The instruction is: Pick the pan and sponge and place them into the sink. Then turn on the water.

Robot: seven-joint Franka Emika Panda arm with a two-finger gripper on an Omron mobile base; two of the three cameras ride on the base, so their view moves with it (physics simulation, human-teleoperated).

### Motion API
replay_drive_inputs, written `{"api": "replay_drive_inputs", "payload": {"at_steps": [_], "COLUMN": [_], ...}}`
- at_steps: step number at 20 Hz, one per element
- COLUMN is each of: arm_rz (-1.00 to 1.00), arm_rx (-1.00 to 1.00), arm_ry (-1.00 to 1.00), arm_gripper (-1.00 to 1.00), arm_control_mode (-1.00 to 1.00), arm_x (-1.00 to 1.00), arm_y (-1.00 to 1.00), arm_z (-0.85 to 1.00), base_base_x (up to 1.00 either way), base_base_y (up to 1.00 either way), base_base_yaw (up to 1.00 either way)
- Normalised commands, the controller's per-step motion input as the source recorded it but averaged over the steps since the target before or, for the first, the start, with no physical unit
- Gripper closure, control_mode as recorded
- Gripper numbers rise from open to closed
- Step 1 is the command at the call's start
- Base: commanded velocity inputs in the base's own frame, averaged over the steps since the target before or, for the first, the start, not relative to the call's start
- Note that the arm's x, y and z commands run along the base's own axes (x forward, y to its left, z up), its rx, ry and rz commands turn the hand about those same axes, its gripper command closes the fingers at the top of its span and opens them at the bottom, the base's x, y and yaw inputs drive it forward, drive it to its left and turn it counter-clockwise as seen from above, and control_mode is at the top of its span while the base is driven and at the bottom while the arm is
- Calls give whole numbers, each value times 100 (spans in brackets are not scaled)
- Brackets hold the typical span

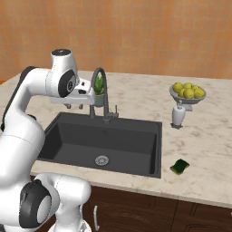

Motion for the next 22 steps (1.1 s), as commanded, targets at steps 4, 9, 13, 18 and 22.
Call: {"api": "replay_drive_inputs", "payload": {"at_steps": [4,9,13,18,22], "arm_rz": [0,0,0,0,0], "arm_rx": [0,0,2,5,9], "arm_ry": [0,0,0,1,6], "arm_gripper": [-100,-100,-100,-100,-100], "arm_control_mode": [-100,-100,-100,-100,-100], "arm_x": [-16,-34,-53,-26,-17], "arm_y": [8,40,44,58,65], "arm_z": [-3,-15,-24,-19,-15], "base_base_x": [0,0,0,0,0], "base_base_y": [0,0,0,0,0], "base_base_yaw": [0,0,0,0,0]}}
